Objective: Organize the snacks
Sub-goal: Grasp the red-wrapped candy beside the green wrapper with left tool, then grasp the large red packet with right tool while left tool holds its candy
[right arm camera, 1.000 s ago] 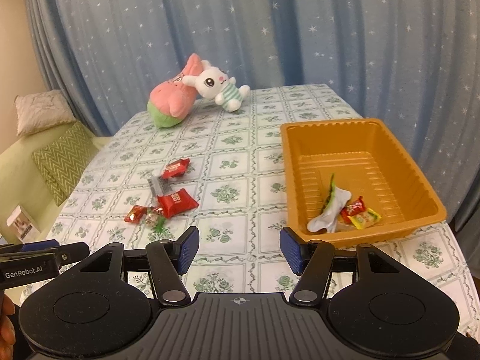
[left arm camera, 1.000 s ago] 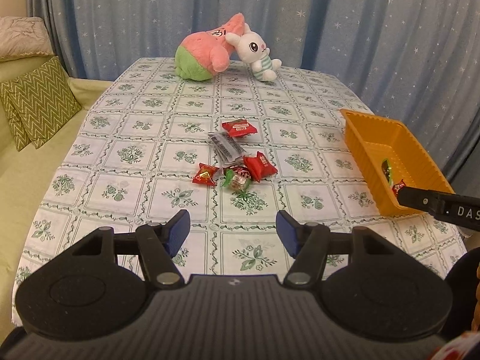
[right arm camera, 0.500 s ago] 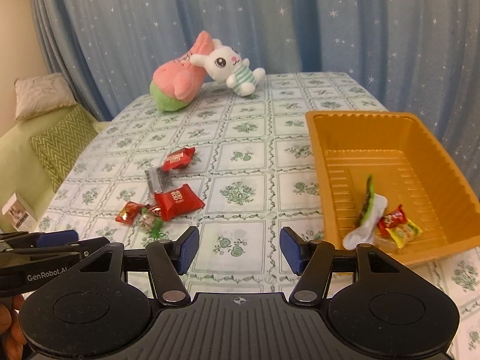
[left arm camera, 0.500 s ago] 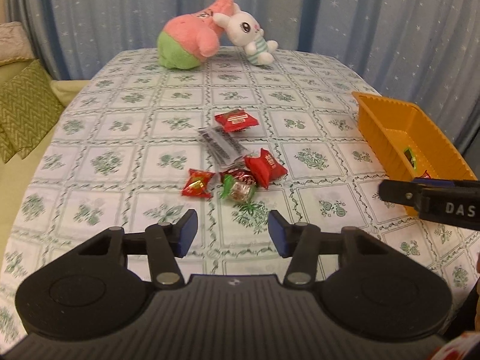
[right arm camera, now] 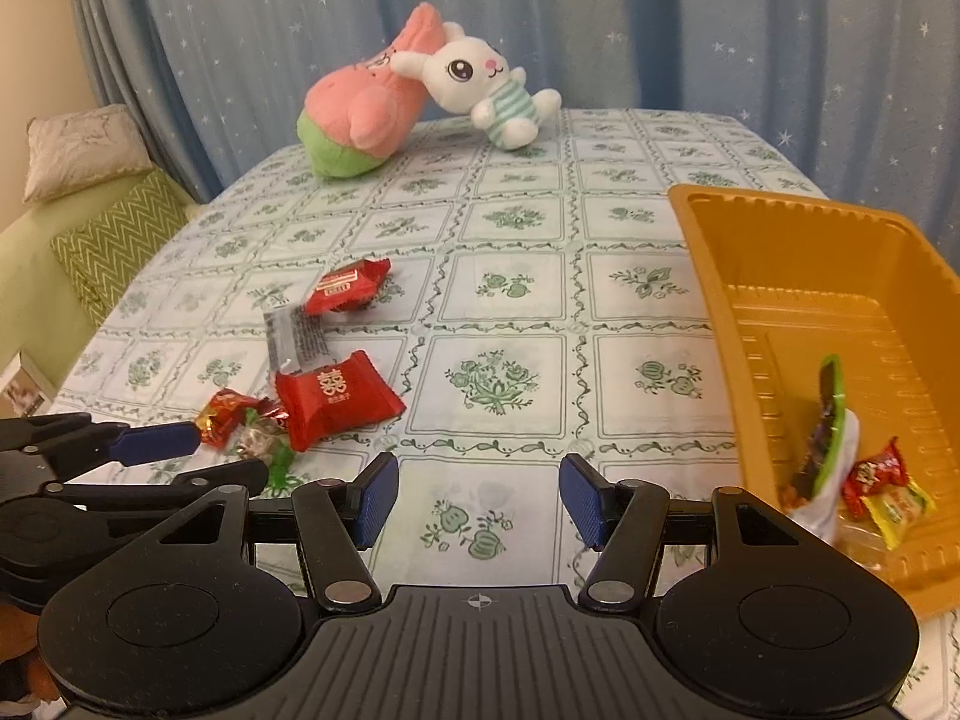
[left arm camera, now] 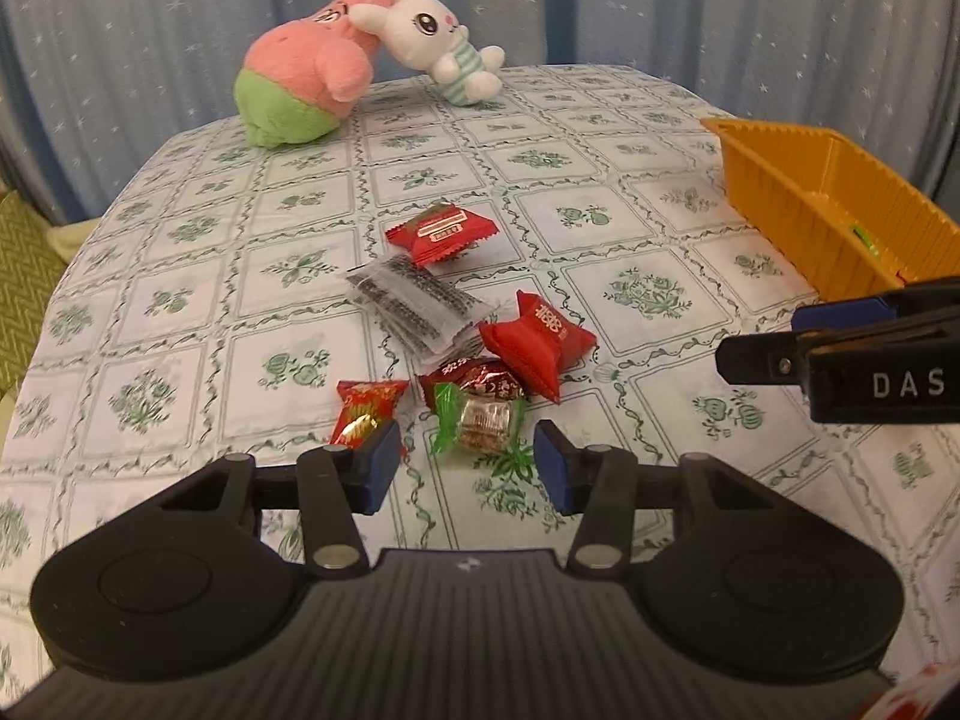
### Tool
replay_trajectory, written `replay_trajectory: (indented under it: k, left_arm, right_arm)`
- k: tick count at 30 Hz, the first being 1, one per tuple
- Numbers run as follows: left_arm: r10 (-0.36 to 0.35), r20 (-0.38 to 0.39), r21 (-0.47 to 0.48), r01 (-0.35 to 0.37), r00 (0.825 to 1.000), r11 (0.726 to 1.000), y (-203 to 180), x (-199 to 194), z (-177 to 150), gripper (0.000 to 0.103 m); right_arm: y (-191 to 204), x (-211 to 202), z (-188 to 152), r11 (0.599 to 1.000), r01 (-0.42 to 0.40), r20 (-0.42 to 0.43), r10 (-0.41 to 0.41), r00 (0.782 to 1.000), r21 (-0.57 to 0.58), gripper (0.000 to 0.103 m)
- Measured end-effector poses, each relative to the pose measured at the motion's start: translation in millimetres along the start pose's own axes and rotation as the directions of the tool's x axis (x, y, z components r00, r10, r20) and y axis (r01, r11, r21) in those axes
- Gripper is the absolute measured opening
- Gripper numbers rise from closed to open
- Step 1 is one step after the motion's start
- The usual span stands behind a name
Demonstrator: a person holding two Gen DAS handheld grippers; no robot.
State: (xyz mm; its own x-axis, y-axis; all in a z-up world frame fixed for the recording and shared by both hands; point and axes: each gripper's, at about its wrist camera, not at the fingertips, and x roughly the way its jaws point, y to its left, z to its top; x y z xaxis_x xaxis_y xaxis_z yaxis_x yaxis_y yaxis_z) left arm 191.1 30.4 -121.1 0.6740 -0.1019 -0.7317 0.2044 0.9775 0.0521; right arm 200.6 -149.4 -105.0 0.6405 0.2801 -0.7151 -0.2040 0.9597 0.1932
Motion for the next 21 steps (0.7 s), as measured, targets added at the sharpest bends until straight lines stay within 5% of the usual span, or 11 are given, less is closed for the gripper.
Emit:
replay_trajectory:
  k: [9,21]
  left_arm:
    - [-0.016,0.005,0.031,0.016,1.000,0.999,-1.8,12.0,0.8,0.022]
    - [0.025,0.049,-0.070,-0.021,0.999,0.997,19.8,-14.5,0.5,0.022]
  right_arm:
    - [1.3,18.4,6.0,1.000,-0.012,-0.012,0.012,1.000,0.006,0.060]
    - [13.4,41.0,26.8,0.980,-0.120,-0.036,0.127,0.991,0.160,0.060]
